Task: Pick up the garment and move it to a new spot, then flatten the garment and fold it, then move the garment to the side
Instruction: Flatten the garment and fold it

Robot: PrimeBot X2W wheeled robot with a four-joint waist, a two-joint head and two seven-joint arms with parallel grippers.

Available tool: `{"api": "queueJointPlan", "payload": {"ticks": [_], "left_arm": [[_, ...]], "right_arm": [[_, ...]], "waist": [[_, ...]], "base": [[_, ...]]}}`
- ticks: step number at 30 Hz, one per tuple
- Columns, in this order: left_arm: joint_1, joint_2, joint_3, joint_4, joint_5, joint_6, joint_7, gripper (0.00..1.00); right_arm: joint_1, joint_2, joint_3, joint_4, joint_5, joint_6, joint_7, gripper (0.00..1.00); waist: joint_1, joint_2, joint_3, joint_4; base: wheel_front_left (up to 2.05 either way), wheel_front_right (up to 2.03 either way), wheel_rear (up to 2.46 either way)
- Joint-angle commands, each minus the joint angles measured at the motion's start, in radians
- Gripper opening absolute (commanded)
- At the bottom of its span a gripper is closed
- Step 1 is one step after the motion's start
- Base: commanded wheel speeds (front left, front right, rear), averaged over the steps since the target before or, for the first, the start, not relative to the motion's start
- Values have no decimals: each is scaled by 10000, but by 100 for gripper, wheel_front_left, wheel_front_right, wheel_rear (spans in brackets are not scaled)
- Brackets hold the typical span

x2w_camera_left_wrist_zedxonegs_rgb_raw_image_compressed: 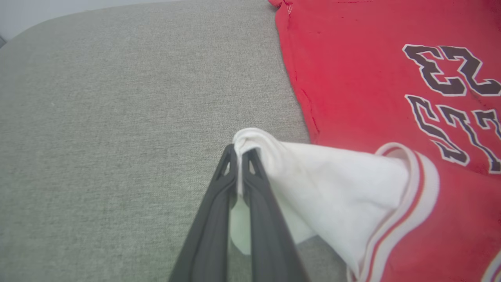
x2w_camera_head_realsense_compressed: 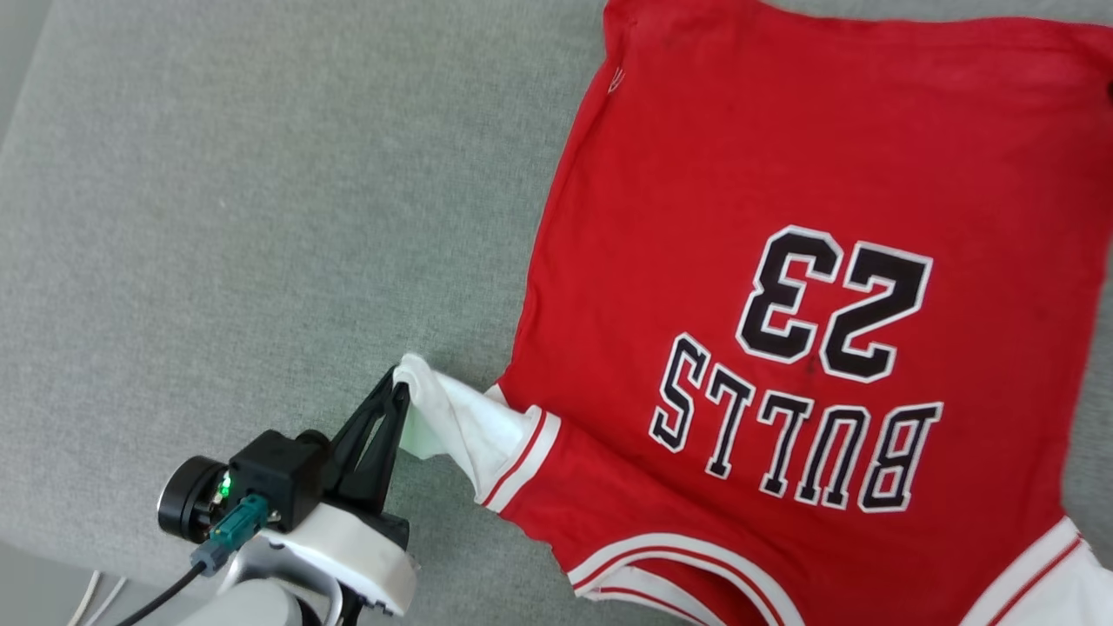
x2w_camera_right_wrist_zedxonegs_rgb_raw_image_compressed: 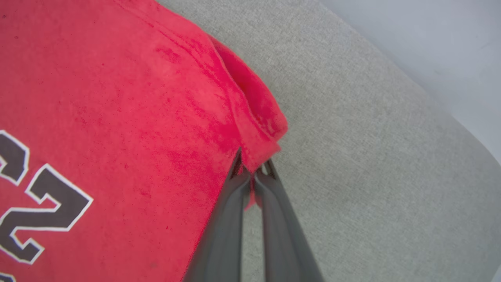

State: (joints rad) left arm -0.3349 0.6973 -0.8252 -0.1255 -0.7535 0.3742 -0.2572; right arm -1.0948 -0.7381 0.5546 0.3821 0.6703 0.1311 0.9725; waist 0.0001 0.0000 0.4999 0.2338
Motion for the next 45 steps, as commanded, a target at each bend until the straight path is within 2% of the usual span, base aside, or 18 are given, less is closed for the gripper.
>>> {"api": "queueJointPlan", "payload": {"ticks": [1,6,7,14,18,23,29,33,34,35,39,45], "left_arm": [[268,57,28,-10,-128,68,-9,0],[800,331,38,-110,-361,269,79,0],[800,331,38,-110,-361,269,79,0],[1416,704,96,-326,-555,594,135,0],[1684,839,102,-418,-665,722,164,0],[1966,1010,150,-507,-755,866,164,0],[2011,1121,111,-550,-748,843,238,0],[1957,1164,97,-543,-741,839,284,0],[1946,1162,92,-534,-744,840,289,0],[1934,1156,88,-532,-744,841,301,0],[1934,1129,63,-522,-769,816,324,0],[1838,1059,38,-560,-708,795,307,0]], "right_arm": [[391,-331,329,-343,265,-7,-237,0],[1445,-1614,1067,-1910,1284,-7,-831,0],[1445,-1614,1067,-1910,1284,-7,-831,0],[3788,-3532,1143,-3786,2305,-7,-1845,0],[5522,-4120,925,-4039,2682,-7,-2604,0],[7850,-4272,786,-3770,3025,-7,-3376,0],[10257,-3664,808,-3095,3316,-7,-4008,0],[10937,-3200,441,-2796,3218,-7,-4361,0],[11016,-3091,343,-2739,3220,-7,-4381,36],[11024,-3018,153,-2733,3133,-7,-4476,100],[10728,-3088,-685,-3045,2867,-7,-4682,100],[9889,-3400,-2080,-4147,2381,-7,-4654,100]], "waist": [[-1,0,-871,-366],[-1,0,-1735,-728],[-1,0,-1735,-728],[-1,0,-2430,-1305],[-1,0,-2700,-1621],[-1,0,-2887,-1971],[-1,0,-2972,-2155],[-1,0,-2967,-2254],[-1,0,-2978,-2276],[-1,0,-2989,-2295],[-1,0,-3051,-2313],[-1,0,-2944,-2169]], "base": [[0,0,0],[0,0,0],[0,0,0],[0,0,0],[0,0,0],[0,0,0],[0,0,0],[0,0,0],[0,0,0],[0,0,0],[0,0,0],[0,0,0]]}}
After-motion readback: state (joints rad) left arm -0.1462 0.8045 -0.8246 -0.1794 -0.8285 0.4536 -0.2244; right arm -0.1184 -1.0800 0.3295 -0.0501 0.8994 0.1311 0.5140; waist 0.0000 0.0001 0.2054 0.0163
